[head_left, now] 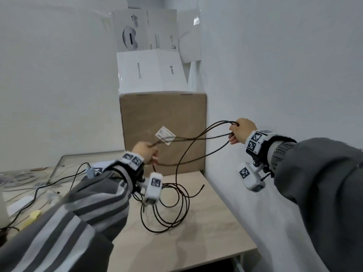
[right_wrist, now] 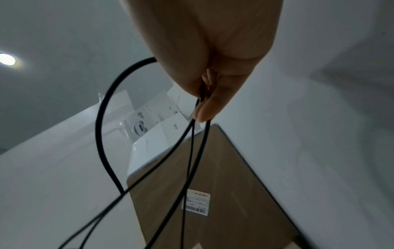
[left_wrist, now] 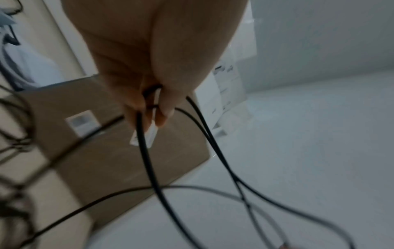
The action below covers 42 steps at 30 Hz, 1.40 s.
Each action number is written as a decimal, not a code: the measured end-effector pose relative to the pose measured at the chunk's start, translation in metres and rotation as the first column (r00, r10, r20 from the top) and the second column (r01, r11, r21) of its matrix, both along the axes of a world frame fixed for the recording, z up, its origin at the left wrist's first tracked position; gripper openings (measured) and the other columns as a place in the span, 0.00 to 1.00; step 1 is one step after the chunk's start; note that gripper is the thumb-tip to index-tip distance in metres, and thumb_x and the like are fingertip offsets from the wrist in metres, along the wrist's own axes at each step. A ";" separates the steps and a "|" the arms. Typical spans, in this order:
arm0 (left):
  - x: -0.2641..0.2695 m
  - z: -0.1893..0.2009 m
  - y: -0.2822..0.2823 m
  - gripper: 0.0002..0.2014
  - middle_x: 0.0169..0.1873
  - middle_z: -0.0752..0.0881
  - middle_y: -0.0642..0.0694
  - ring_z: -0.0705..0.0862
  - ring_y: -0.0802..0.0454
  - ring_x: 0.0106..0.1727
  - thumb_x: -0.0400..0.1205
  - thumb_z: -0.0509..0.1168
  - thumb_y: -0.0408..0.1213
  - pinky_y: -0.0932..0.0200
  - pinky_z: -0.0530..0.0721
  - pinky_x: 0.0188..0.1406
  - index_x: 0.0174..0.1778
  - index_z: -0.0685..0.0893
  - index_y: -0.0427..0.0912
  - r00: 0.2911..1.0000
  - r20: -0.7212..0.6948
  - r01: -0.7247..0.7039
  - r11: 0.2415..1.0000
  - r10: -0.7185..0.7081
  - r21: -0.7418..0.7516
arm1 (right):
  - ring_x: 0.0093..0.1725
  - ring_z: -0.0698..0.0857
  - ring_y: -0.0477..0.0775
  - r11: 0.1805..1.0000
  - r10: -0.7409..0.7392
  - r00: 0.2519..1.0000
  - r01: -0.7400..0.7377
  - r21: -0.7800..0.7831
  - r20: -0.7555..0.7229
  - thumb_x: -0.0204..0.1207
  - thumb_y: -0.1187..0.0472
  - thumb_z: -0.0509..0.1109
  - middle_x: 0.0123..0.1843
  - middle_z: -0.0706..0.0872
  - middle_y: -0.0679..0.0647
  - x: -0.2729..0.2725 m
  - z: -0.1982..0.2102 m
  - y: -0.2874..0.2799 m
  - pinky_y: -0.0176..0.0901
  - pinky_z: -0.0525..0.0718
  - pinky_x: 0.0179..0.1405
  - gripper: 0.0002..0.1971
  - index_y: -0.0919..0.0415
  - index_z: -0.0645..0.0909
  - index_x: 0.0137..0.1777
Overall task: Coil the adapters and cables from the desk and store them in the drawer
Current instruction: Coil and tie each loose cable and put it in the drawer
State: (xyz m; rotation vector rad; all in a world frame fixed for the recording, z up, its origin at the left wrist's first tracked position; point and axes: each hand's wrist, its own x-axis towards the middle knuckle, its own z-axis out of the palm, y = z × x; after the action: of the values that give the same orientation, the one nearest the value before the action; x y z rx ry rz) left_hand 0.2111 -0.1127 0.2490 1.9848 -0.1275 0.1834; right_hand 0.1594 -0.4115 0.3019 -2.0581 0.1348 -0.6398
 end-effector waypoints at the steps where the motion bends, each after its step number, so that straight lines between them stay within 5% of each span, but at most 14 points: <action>1: 0.001 0.020 0.004 0.11 0.30 0.80 0.40 0.80 0.57 0.14 0.86 0.59 0.28 0.67 0.79 0.13 0.38 0.79 0.34 0.996 0.081 -0.017 0.992 0.028 -0.126 | 0.12 0.79 0.45 0.997 0.024 0.997 -0.029 0.073 0.067 0.82 0.70 0.57 0.31 0.81 0.64 0.004 0.004 0.002 0.35 0.82 0.15 0.07 0.72 0.76 0.51; 5: 0.002 0.068 0.010 0.12 0.29 0.78 0.41 0.80 0.62 0.15 0.86 0.59 0.28 0.69 0.82 0.21 0.36 0.79 0.36 0.964 0.256 0.008 0.961 0.066 -0.277 | 0.15 0.80 0.45 0.950 0.048 0.948 -0.141 0.280 0.316 0.83 0.70 0.56 0.34 0.79 0.62 0.015 0.026 0.017 0.35 0.83 0.18 0.04 0.68 0.71 0.53; 9: 0.005 0.066 0.017 0.08 0.32 0.80 0.41 0.85 0.58 0.24 0.85 0.59 0.27 0.70 0.85 0.27 0.41 0.79 0.34 0.954 0.296 0.037 0.960 0.049 -0.279 | 0.31 0.85 0.53 0.952 0.090 0.898 -0.205 0.226 0.431 0.83 0.68 0.59 0.35 0.81 0.57 0.014 0.051 0.032 0.33 0.86 0.28 0.07 0.61 0.73 0.43; 12: 0.007 0.082 0.026 0.03 0.35 0.83 0.45 0.86 0.52 0.37 0.85 0.61 0.30 0.61 0.88 0.43 0.50 0.79 0.36 0.892 0.424 0.002 0.935 0.159 -0.354 | 0.35 0.85 0.54 0.970 0.132 0.842 -0.219 0.107 0.523 0.83 0.67 0.59 0.38 0.82 0.56 0.011 0.079 0.035 0.39 0.88 0.34 0.03 0.63 0.72 0.48; 14: 0.010 0.088 0.031 0.05 0.36 0.83 0.45 0.85 0.52 0.36 0.85 0.60 0.31 0.54 0.87 0.47 0.45 0.78 0.40 0.906 0.410 0.010 0.963 0.105 -0.270 | 0.27 0.85 0.48 0.993 0.107 0.885 -0.116 -0.006 0.454 0.82 0.68 0.59 0.38 0.82 0.58 0.016 0.074 0.035 0.46 0.88 0.33 0.02 0.63 0.72 0.49; 16: 0.004 0.082 0.028 0.11 0.34 0.81 0.40 0.86 0.53 0.25 0.87 0.56 0.30 0.55 0.89 0.35 0.39 0.77 0.38 0.982 0.177 0.085 0.990 -0.063 -0.116 | 0.18 0.83 0.48 0.996 0.082 0.981 -0.077 -0.035 0.176 0.81 0.72 0.58 0.32 0.83 0.63 0.022 0.047 0.037 0.47 0.88 0.26 0.05 0.66 0.73 0.50; 18: -0.005 0.071 0.024 0.15 0.33 0.80 0.38 0.85 0.55 0.20 0.89 0.53 0.31 0.62 0.87 0.28 0.36 0.76 0.33 0.990 -0.028 0.136 0.990 -0.137 -0.036 | 0.14 0.81 0.48 0.993 0.121 0.984 -0.120 0.016 -0.131 0.80 0.75 0.58 0.19 0.82 0.60 0.021 0.018 0.040 0.38 0.83 0.16 0.04 0.72 0.74 0.49; 20: -0.008 0.062 0.022 0.14 0.32 0.80 0.38 0.85 0.55 0.22 0.88 0.57 0.32 0.57 0.89 0.40 0.37 0.76 0.33 0.988 -0.027 0.149 0.989 -0.149 -0.003 | 0.14 0.81 0.47 0.983 0.156 0.962 -0.129 0.128 -0.226 0.80 0.73 0.60 0.14 0.80 0.56 0.019 0.002 0.039 0.34 0.81 0.14 0.06 0.73 0.76 0.42; 23: -0.008 0.051 0.021 0.07 0.36 0.82 0.40 0.84 0.50 0.34 0.81 0.69 0.33 0.44 0.85 0.59 0.43 0.77 0.36 0.983 -0.012 0.183 0.972 -0.183 0.146 | 0.14 0.82 0.45 0.967 0.233 0.962 -0.214 0.140 -0.142 0.80 0.74 0.62 0.23 0.82 0.62 0.018 -0.005 0.046 0.35 0.83 0.18 0.09 0.66 0.75 0.38; 26: -0.004 0.042 0.010 0.29 0.49 0.84 0.46 0.85 0.50 0.48 0.72 0.78 0.42 0.49 0.86 0.56 0.64 0.74 0.42 0.983 0.027 0.163 0.927 -0.183 0.337 | 0.22 0.85 0.47 0.953 0.282 0.958 -0.286 -0.095 -0.052 0.80 0.74 0.62 0.33 0.83 0.62 0.019 0.006 0.052 0.40 0.87 0.31 0.12 0.60 0.77 0.38; 29: 0.004 0.041 -0.006 0.52 0.69 0.75 0.47 0.74 0.54 0.68 0.69 0.80 0.46 0.56 0.75 0.67 0.83 0.55 0.44 0.970 0.052 0.199 0.895 -0.239 0.400 | 0.27 0.85 0.48 0.907 0.356 0.934 -0.351 -0.230 -0.023 0.80 0.70 0.63 0.36 0.84 0.60 0.015 0.025 0.053 0.40 0.87 0.36 0.07 0.65 0.82 0.44; 35: 0.031 0.034 -0.036 0.52 0.81 0.63 0.46 0.66 0.49 0.79 0.70 0.78 0.53 0.50 0.68 0.77 0.84 0.54 0.47 0.952 0.059 0.252 0.875 -0.301 0.413 | 0.27 0.85 0.37 0.839 0.464 0.885 -0.425 -0.341 0.041 0.80 0.71 0.64 0.36 0.86 0.54 0.018 0.045 0.044 0.30 0.85 0.34 0.08 0.72 0.85 0.51; 39: 0.044 0.020 -0.055 0.45 0.77 0.70 0.49 0.68 0.52 0.77 0.71 0.77 0.50 0.55 0.67 0.76 0.81 0.62 0.45 0.913 0.077 0.350 0.864 -0.401 0.362 | 0.26 0.84 0.36 0.828 0.513 0.856 -0.477 -0.294 0.057 0.81 0.72 0.63 0.40 0.85 0.63 0.032 0.034 0.048 0.28 0.84 0.32 0.08 0.75 0.83 0.51; 42: 0.052 0.009 -0.054 0.54 0.74 0.73 0.50 0.69 0.55 0.77 0.58 0.80 0.62 0.54 0.66 0.77 0.78 0.67 0.47 0.900 -0.010 0.418 0.854 -0.436 0.309 | 0.25 0.84 0.37 0.844 0.501 0.865 -0.477 -0.245 0.043 0.82 0.72 0.61 0.33 0.84 0.57 0.041 0.017 0.047 0.29 0.83 0.31 0.09 0.67 0.82 0.43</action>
State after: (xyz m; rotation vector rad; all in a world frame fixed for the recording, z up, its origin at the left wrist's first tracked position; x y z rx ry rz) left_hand 0.2628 -0.1667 0.2579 2.1997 -0.6682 -0.0731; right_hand 0.2004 -0.3643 0.3186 -2.1489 -0.5393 -0.4513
